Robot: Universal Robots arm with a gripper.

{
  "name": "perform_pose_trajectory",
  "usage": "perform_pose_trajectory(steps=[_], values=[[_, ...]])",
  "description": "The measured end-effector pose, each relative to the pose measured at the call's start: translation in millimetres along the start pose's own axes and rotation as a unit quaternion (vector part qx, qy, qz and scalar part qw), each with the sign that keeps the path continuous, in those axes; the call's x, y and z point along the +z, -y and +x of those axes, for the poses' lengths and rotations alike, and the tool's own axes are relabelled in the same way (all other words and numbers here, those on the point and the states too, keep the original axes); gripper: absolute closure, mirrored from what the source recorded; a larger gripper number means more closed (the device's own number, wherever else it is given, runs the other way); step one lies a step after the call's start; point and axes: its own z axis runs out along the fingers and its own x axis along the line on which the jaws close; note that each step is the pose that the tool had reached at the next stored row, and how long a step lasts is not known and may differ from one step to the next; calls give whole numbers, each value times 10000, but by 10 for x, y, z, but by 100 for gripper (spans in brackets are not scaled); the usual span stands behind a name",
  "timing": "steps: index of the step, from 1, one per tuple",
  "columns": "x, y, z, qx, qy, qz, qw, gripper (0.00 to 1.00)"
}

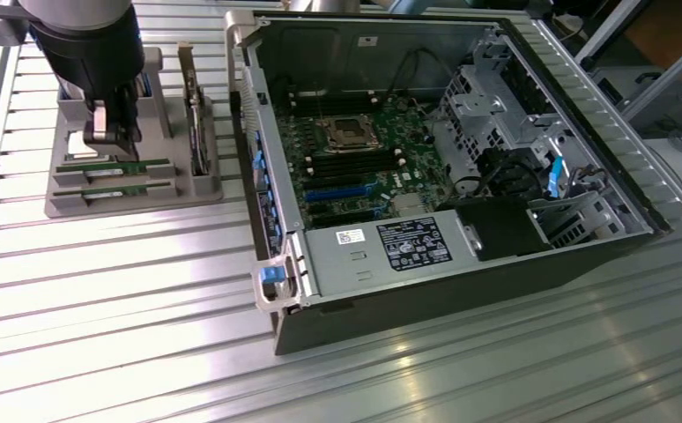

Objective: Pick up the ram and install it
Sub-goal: 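Pick up the ram and move it above insertion slot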

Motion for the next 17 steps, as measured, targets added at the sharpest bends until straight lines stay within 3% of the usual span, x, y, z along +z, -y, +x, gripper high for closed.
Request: perform_pose_trajectory(steps=[17], values=[[56, 2, 2, 0, 0, 0, 10000, 64]])
